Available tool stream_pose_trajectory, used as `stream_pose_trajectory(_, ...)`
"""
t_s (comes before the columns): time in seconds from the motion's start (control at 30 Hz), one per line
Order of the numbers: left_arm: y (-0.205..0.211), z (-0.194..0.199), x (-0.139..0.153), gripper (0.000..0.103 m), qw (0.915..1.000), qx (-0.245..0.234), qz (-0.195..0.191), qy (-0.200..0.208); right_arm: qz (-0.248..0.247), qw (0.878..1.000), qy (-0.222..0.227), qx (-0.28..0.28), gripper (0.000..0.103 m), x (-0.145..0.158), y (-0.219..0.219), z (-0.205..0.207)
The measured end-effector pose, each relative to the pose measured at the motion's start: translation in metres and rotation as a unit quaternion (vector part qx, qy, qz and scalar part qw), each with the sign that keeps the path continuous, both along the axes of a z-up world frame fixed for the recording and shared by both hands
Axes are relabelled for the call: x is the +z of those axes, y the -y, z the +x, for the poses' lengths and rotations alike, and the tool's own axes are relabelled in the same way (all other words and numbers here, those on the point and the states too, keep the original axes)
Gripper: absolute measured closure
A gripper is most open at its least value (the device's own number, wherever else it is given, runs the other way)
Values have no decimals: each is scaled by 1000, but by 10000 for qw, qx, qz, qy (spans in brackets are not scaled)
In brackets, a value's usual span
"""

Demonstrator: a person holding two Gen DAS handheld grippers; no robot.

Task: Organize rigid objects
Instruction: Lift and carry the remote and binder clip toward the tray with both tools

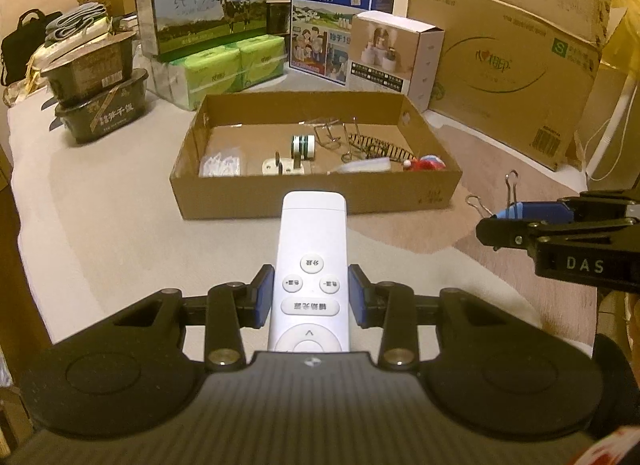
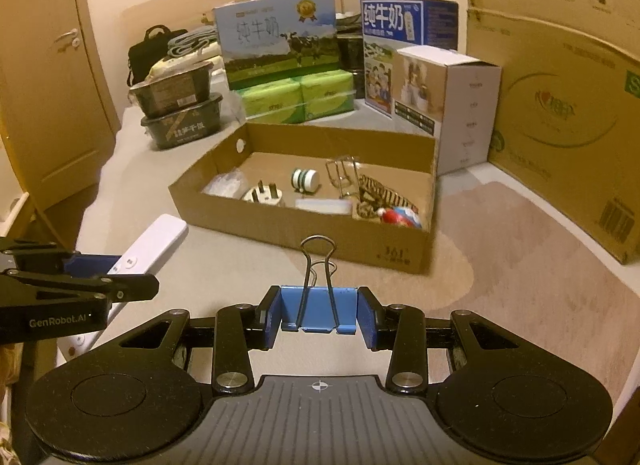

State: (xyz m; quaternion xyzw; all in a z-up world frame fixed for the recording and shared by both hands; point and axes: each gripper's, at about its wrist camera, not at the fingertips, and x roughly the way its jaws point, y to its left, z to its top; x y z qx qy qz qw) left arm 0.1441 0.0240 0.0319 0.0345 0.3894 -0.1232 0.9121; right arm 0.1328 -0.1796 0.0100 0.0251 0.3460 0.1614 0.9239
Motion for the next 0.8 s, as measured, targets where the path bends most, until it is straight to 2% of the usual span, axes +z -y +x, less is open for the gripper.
stream_pose_trajectory(0.6,-16,64,32,68,9994,-169,302,-74,-168,9989,31,438,63,45,-15,68)
stream_pose_trajectory(0.8,-17,85,40,68,9990,-246,363,-106,34,9987,-154,488,63,54,-14,93)
